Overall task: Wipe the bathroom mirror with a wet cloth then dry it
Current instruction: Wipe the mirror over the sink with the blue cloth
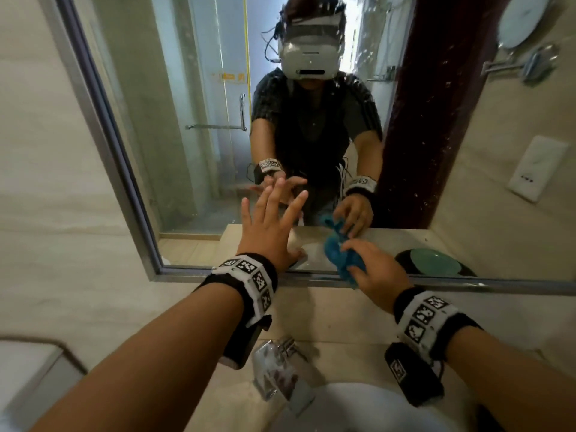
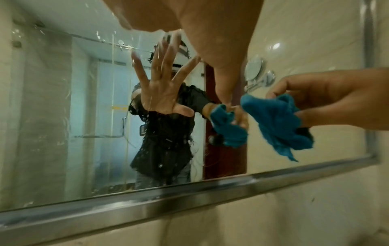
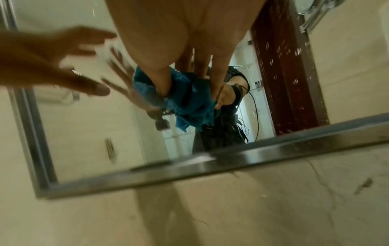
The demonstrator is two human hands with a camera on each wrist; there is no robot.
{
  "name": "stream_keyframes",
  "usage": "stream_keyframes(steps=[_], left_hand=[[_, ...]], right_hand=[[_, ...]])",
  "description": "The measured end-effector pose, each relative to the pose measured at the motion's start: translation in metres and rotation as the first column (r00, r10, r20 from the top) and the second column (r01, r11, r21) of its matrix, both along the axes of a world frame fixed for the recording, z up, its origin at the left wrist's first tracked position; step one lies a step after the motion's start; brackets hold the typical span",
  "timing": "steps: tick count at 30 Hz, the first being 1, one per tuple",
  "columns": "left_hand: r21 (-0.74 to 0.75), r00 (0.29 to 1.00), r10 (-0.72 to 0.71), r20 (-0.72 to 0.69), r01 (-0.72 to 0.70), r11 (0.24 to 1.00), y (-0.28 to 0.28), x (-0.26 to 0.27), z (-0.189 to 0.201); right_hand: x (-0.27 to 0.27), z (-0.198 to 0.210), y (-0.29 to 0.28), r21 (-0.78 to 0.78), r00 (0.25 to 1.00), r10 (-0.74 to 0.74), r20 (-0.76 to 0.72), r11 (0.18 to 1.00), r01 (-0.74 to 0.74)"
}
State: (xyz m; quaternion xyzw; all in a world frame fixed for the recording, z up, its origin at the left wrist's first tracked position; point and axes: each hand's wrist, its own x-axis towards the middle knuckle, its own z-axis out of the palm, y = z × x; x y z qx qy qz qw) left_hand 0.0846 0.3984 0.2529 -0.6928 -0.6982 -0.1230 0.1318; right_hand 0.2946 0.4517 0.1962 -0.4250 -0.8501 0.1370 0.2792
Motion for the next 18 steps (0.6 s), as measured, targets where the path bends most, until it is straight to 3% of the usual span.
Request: stream_keyframes(steps=[2, 5, 9, 12, 16, 18], left_hand=[[0.040, 0.981, -0.095, 0.168, 0.090, 0.995, -0.012, 0.002, 0.012], [0.051, 0.876, -0.218, 0.431, 0.217, 0.975, -0.026, 0.005, 0.027], [-0.032, 0.759, -0.243, 0.604, 0.328, 0.944, -0.044, 0.007, 0.049], [-0.092, 0.655, -0.182, 0.734, 0.362, 0.928, -0.056, -0.003, 0.062], [-0.056, 0.702, -0.184, 0.688, 0.304, 0.951, -0.069, -0.029, 0.075], [-0.020, 0.682, -0.179, 0.709, 0.273, 0.962, -0.079, -0.043, 0.084]], right_hand=[[-0.002, 0.026, -0.014, -0.024, 0.992, 0.026, -0.126, 0.999, -0.030], [-0.010, 0.062, -0.036, -0.116, 0.970, 0.086, -0.229, 0.987, -0.115], [-0.024, 0.105, -0.063, -0.256, 0.895, 0.139, -0.424, 0.929, -0.266], [-0.035, 0.127, -0.078, -0.253, 0.851, 0.150, -0.503, 0.916, -0.311], [-0.044, 0.147, -0.090, -0.244, 0.858, 0.099, -0.503, 0.937, -0.251], [-0.044, 0.157, -0.095, -0.220, 0.867, 0.087, -0.490, 0.951, -0.219]])
